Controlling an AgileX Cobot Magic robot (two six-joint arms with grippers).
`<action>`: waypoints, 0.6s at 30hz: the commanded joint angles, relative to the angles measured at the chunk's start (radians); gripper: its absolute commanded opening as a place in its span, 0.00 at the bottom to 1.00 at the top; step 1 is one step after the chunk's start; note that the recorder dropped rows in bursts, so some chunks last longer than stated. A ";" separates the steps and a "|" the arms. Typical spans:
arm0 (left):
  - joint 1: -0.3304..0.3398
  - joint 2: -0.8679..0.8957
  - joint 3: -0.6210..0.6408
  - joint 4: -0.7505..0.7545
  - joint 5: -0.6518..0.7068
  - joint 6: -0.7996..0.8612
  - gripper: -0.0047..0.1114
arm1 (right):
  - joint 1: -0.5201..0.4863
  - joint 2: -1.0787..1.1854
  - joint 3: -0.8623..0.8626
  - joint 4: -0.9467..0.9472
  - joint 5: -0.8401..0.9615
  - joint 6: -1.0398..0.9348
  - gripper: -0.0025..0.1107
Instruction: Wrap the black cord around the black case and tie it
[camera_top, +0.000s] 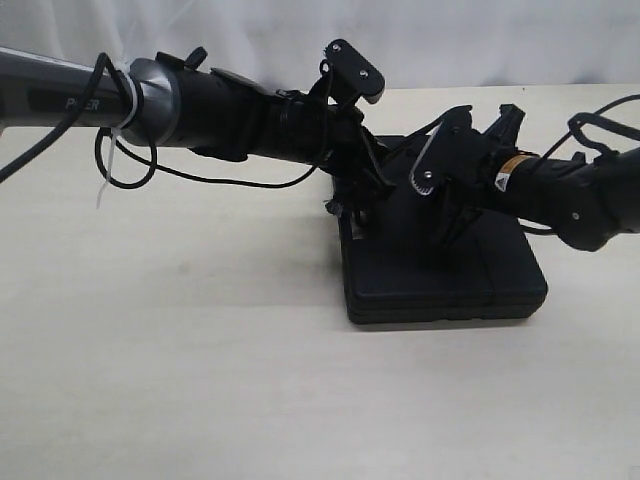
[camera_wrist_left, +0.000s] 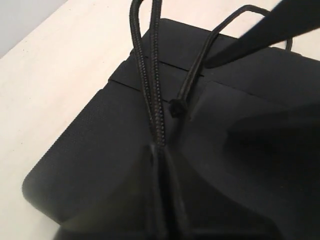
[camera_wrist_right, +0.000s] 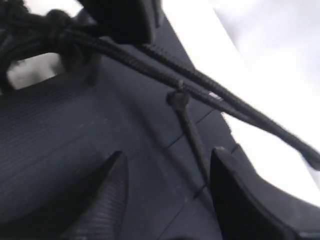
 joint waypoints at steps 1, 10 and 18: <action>-0.001 -0.001 -0.007 -0.009 -0.001 0.000 0.04 | -0.002 0.040 -0.006 0.102 -0.121 -0.123 0.45; -0.001 -0.001 -0.007 -0.009 -0.001 0.000 0.04 | -0.002 0.101 -0.023 0.140 -0.151 -0.140 0.25; -0.001 -0.001 -0.007 -0.009 0.001 0.004 0.04 | 0.000 0.101 -0.038 0.185 -0.136 -0.140 0.06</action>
